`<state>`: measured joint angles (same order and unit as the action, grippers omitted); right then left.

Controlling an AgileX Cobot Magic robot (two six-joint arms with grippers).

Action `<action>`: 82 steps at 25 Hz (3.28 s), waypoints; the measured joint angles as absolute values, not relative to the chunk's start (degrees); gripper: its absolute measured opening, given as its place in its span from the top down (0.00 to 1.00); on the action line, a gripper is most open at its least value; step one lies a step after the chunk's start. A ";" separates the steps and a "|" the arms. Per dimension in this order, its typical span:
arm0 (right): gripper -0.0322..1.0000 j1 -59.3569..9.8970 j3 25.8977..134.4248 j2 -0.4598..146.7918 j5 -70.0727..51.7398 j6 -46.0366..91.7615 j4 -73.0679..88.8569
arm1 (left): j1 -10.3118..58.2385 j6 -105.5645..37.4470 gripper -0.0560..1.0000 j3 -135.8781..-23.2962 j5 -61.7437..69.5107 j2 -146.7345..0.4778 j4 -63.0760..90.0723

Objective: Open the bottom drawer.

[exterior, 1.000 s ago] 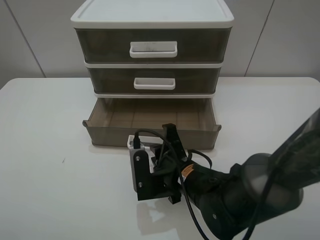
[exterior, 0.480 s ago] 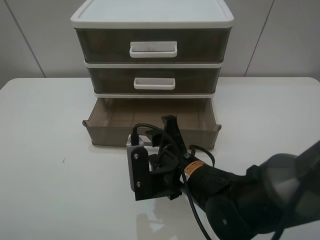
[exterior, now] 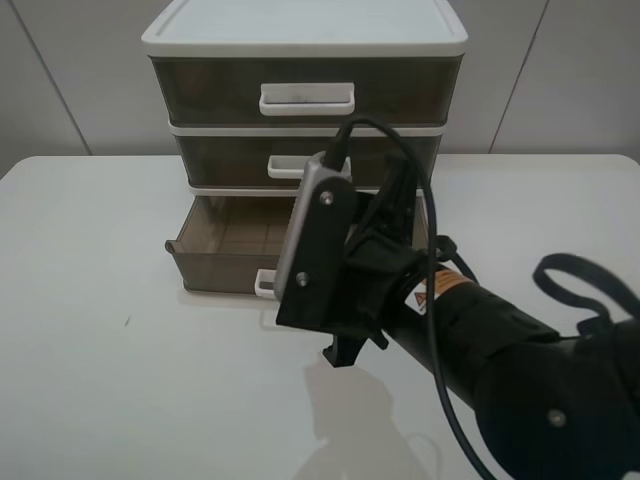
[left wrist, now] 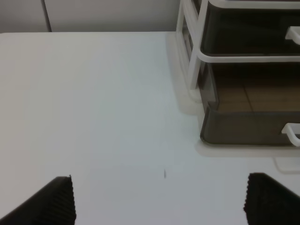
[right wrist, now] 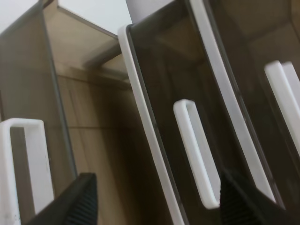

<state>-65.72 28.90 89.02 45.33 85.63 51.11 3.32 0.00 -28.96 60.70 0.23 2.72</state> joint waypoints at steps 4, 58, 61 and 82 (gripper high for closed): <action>0.43 -57.64 28.90 78.06 29.60 74.39 45.42 | 3.32 0.00 0.24 -28.96 60.70 0.23 2.72; 0.35 -5.76 30.02 -0.27 -61.28 -3.74 -4.83 | 3.32 0.00 0.24 -28.96 60.70 0.23 2.57; 0.35 -5.70 29.95 -0.27 -61.15 -3.61 -4.83 | 3.32 0.00 0.24 -28.96 60.70 0.23 2.57; 0.35 1.09 29.95 -0.27 -61.15 -0.39 -3.38 | 3.32 0.00 0.24 -28.96 60.70 0.23 2.57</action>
<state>1.09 29.95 -0.27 -61.15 -0.39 -3.38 3.32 0.00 -28.96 60.70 0.23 2.57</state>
